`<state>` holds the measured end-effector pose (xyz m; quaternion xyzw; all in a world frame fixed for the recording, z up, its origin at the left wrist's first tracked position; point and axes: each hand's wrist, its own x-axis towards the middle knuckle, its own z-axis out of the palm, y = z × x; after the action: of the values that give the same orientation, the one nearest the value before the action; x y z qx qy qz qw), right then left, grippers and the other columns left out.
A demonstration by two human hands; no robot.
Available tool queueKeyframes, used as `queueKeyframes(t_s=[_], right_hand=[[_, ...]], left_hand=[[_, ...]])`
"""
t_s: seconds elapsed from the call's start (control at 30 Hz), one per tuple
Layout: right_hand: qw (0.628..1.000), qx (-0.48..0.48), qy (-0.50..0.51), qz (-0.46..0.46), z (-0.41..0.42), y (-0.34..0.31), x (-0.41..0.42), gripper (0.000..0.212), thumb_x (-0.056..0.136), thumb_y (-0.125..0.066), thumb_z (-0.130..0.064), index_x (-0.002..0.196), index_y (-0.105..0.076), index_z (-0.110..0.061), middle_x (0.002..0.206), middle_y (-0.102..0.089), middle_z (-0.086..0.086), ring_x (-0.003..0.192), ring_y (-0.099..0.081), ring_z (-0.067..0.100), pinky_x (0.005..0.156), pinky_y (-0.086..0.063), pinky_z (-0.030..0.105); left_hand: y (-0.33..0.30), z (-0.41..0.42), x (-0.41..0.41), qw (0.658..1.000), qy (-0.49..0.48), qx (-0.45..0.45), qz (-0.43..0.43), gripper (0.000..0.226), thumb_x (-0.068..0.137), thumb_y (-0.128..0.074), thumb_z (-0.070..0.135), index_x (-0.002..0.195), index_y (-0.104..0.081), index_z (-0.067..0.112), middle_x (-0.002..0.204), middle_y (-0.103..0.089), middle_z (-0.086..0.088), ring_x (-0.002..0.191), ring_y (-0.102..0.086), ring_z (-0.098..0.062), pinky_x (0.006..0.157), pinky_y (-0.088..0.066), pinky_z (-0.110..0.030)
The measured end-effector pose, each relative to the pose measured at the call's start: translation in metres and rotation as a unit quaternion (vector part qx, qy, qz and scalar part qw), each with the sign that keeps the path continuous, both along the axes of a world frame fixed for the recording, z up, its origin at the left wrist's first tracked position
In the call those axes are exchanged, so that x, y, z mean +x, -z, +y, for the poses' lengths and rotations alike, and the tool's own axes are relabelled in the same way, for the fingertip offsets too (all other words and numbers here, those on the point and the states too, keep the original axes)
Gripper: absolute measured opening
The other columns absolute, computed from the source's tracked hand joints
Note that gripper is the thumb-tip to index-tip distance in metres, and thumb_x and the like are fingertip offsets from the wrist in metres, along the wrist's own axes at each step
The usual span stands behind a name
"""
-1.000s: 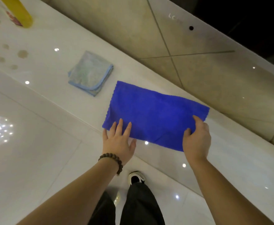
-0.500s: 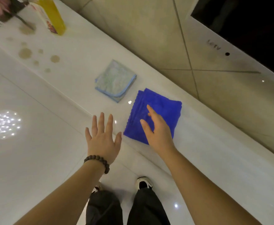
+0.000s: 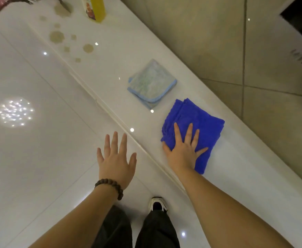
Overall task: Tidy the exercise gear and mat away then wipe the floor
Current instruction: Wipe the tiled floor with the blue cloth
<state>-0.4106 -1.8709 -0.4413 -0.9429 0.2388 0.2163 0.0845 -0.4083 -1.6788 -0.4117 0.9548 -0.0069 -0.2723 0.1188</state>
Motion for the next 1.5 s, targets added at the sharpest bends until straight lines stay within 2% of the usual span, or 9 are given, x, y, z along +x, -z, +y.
queueKeyframes(t_s=[0.13, 0.23, 0.33, 0.43, 0.63, 0.8, 1.0, 1.2, 1.5], right_hand=[[0.999, 0.028, 0.034, -0.027, -0.008, -0.007, 0.004, 0.057, 0.098, -0.039, -0.043, 0.148, -0.013, -0.041, 0.16, 0.003, -0.002, 0.146, 0.009, 0.025, 0.108, -0.005, 0.071], [0.987, 0.107, 0.072, -0.094, -0.01, -0.022, 0.007, 0.044, 0.097, -0.046, -0.028, 0.14, -0.038, -0.029, 0.151, -0.032, 0.003, 0.141, -0.023, 0.03, 0.107, -0.024, 0.064], [0.955, 0.246, 0.03, -0.16, 0.008, -0.051, 0.0, 0.039, 0.095, -0.05, -0.012, 0.133, -0.05, -0.018, 0.127, -0.053, 0.005, 0.117, -0.049, 0.024, 0.096, -0.039, 0.033], [0.941, 0.299, -0.07, -0.143, 0.042, -0.095, -0.002, 0.041, 0.093, -0.05, -0.006, 0.132, -0.05, -0.015, 0.13, -0.051, 0.002, 0.118, -0.046, 0.018, 0.093, -0.034, 0.022], [0.903, 0.337, -0.242, -0.112, 0.143, -0.172, 0.016, 0.051, 0.087, -0.053, 0.0, 0.135, -0.049, -0.018, 0.136, -0.048, 0.0, 0.122, -0.046, 0.021, 0.103, -0.039, 0.031], [0.875, 0.329, -0.338, -0.113, 0.249, -0.225, 0.037, 0.051, 0.087, -0.054, -0.002, 0.135, -0.048, -0.019, 0.138, -0.047, 0.002, 0.125, -0.044, 0.022, 0.106, -0.037, 0.034], [0.851, 0.308, -0.411, -0.106, 0.402, -0.256, 0.062, 0.051, 0.09, -0.053, -0.005, 0.139, -0.044, -0.017, 0.14, -0.045, 0.003, 0.127, -0.041, 0.022, 0.106, -0.028, 0.024], [0.84, 0.308, -0.437, -0.096, 0.557, -0.264, 0.076, 0.053, 0.087, -0.054, -0.001, 0.137, -0.046, -0.017, 0.137, -0.048, 0.004, 0.122, -0.045, 0.024, 0.105, -0.036, 0.03], [0.84, 0.314, -0.439, -0.059, 0.704, -0.25, 0.105, 0.053, 0.089, -0.053, -0.001, 0.139, -0.044, -0.016, 0.14, -0.045, 0.004, 0.123, -0.043, 0.022, 0.104, -0.035, 0.027]], left_hand=[[-0.003, 0.009, -0.01, 0.999, -0.036, 0.014, 0.006, 0.067, 0.097, -0.019, 0.055, 0.152, 0.008, 0.029, 0.16, 0.017, -0.002, 0.145, 0.02, -0.024, 0.119, 0.004, -0.049], [-0.015, 0.02, -0.013, 0.997, -0.076, 0.029, -0.001, 0.067, 0.097, -0.018, 0.055, 0.152, 0.009, 0.027, 0.16, 0.016, -0.004, 0.146, 0.019, -0.025, 0.119, 0.005, -0.048], [-0.038, 0.037, -0.019, 0.993, -0.112, 0.047, 0.001, 0.068, 0.098, -0.017, 0.055, 0.152, 0.011, 0.026, 0.16, 0.017, -0.005, 0.146, 0.019, -0.025, 0.118, 0.006, -0.047], [-0.076, 0.07, -0.032, 0.983, -0.177, 0.05, -0.001, 0.067, 0.098, -0.018, 0.054, 0.152, 0.01, 0.026, 0.16, 0.015, -0.005, 0.146, 0.018, -0.025, 0.118, 0.006, -0.047], [-0.168, 0.156, -0.064, 0.949, -0.305, 0.077, -0.022, 0.066, 0.095, -0.003, 0.056, 0.151, 0.017, 0.026, 0.161, 0.012, -0.004, 0.147, 0.016, -0.024, 0.118, 0.006, -0.045], [-0.216, 0.246, -0.084, 0.915, -0.394, 0.074, -0.05, 0.068, 0.097, -0.014, 0.056, 0.151, 0.014, 0.026, 0.161, 0.01, -0.004, 0.147, 0.016, -0.024, 0.12, 0.003, -0.047], [-0.241, 0.38, -0.078, 0.896, -0.433, 0.063, -0.079, 0.068, 0.098, -0.019, 0.054, 0.152, 0.011, 0.026, 0.161, 0.008, -0.004, 0.147, 0.013, -0.026, 0.119, 0.002, -0.049], [-0.249, 0.514, -0.065, 0.894, -0.44, 0.051, -0.068, 0.068, 0.098, -0.02, 0.053, 0.152, 0.011, 0.025, 0.162, 0.005, -0.005, 0.148, 0.011, -0.025, 0.119, 0.001, -0.049], [-0.23, 0.662, -0.027, 0.886, -0.457, 0.048, -0.059, 0.068, 0.098, -0.021, 0.052, 0.153, 0.008, 0.024, 0.162, 0.003, -0.006, 0.148, 0.01, -0.026, 0.119, 0.0, -0.05]])
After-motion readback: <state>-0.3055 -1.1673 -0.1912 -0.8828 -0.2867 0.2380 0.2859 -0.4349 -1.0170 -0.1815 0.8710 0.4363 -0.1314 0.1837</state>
